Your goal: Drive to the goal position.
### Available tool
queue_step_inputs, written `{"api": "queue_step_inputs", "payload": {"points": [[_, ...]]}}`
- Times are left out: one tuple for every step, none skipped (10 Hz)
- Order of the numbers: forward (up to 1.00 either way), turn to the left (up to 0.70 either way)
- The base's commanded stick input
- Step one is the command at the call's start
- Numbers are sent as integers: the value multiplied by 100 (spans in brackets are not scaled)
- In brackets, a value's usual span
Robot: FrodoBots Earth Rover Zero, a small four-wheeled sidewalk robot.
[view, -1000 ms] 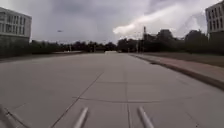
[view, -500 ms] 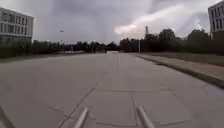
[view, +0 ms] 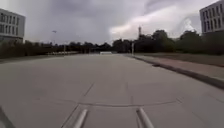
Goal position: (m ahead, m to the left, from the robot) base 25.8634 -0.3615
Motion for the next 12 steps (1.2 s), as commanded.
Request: {"api": "queue_step_inputs", "payload": {"points": [[100,-27],[100,-27],[100,-27],[100,-27],[100,-27],[100,-2],[100,0],[100,0],[100,0],[100,0],[100,0],[100,0]]}}
